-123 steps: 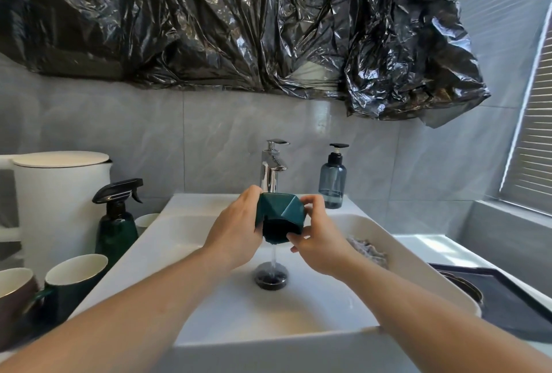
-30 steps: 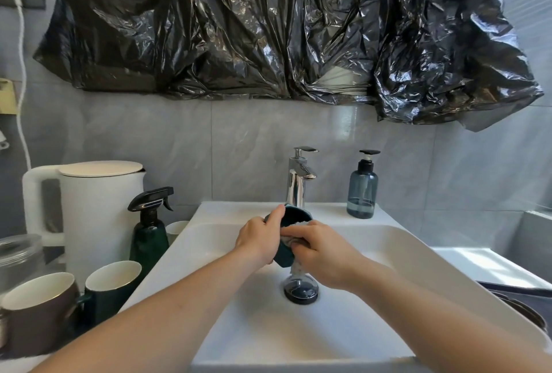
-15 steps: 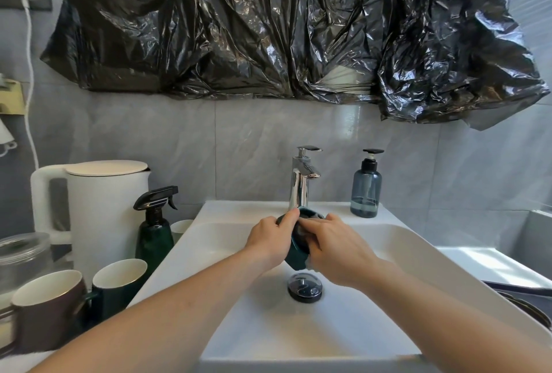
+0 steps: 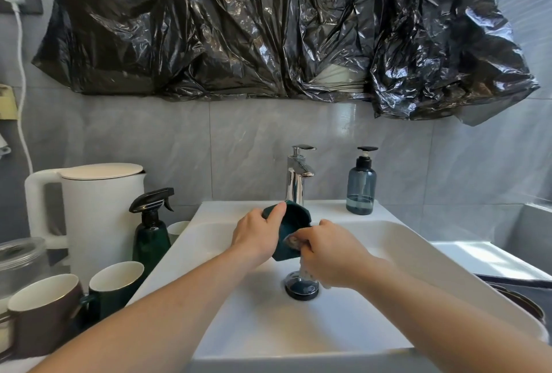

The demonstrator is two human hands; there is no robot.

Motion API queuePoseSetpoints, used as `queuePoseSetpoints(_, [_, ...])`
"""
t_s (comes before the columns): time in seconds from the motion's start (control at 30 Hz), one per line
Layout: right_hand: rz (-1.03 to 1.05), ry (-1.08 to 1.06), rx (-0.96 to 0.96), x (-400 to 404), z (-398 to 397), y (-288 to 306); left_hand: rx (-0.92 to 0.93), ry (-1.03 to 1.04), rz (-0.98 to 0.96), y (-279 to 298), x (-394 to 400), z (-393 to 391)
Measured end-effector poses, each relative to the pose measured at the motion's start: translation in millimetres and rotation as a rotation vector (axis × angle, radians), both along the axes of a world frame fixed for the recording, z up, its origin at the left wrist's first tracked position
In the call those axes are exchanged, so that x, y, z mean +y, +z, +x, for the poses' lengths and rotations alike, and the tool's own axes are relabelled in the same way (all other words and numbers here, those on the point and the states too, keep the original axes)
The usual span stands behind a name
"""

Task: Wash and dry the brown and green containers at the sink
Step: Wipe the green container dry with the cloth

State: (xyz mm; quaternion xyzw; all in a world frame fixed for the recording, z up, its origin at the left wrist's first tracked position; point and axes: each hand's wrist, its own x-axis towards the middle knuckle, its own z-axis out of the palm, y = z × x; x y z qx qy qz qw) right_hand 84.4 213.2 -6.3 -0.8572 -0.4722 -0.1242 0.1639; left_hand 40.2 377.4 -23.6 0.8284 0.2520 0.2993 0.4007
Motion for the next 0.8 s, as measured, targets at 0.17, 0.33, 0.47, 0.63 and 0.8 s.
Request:
queuePoseSetpoints(0.17, [-0.021,-0.122,-0.001,-0.2,3.0,-0.5,0.006,-0.047,0.078,0.3,-3.2,1.2])
queuePoseSetpoints(0.33, [0.223,0.051,0.242,-2.7,9.4,-0.8,-0.001,-0.113,0.146,-1.7,-6.7,-2.8])
queuePoseSetpoints(0.47, [0.325,0.114,0.464,-4.3,11.4,-1.1,-0.015,-0.128,0.264,3.7,-6.5,-12.3])
queuePoseSetpoints(0.63, [0.711,-0.019,0.476,-10.7,21.2,6.5,0.007,-0.045,0.467,11.0,-3.6,-19.8])
queuePoseSetpoints(0.8, [0.943,0.024,0.424,-13.8,21.4,11.8,0.056,-0.045,0.545,12.0,-3.5,-23.7])
